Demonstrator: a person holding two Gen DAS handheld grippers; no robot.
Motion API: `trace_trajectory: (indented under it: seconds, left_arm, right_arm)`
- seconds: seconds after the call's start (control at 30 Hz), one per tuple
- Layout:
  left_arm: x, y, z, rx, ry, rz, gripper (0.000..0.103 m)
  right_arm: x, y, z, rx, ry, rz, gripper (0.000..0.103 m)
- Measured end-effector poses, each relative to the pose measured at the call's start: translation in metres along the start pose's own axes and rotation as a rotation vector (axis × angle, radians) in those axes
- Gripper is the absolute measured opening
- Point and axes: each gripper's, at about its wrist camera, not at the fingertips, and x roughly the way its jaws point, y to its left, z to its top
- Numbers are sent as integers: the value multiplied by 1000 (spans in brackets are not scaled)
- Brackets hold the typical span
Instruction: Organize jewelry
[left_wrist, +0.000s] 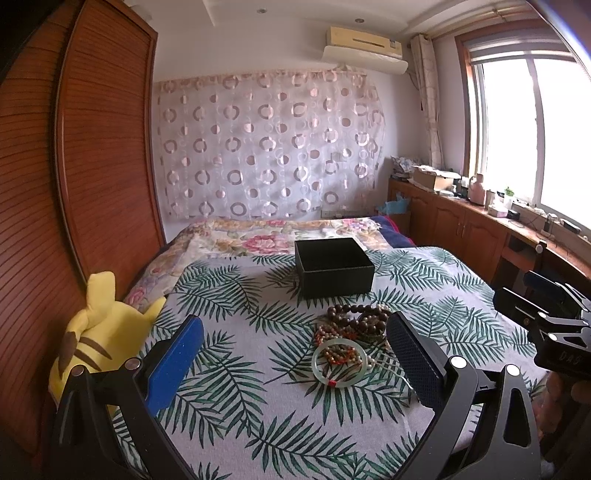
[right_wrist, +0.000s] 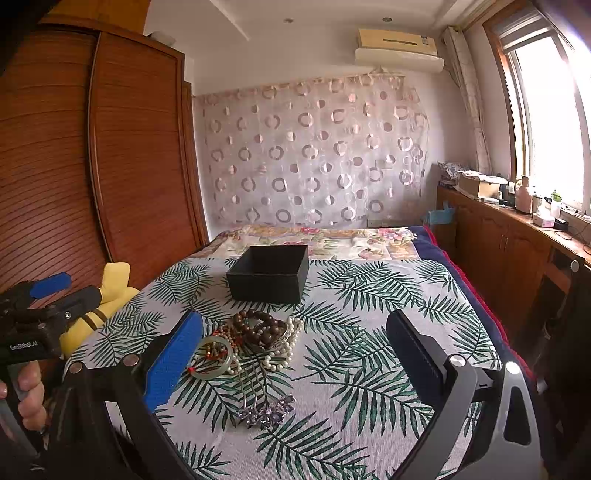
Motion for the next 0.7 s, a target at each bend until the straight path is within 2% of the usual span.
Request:
trace_trajectory:
  seconds: [0.7]
  left_arm:
    - [-1,2,-5,-7,-15,-8,96]
  right_arm:
    - [-2,3,0,0,-1,-1,101]
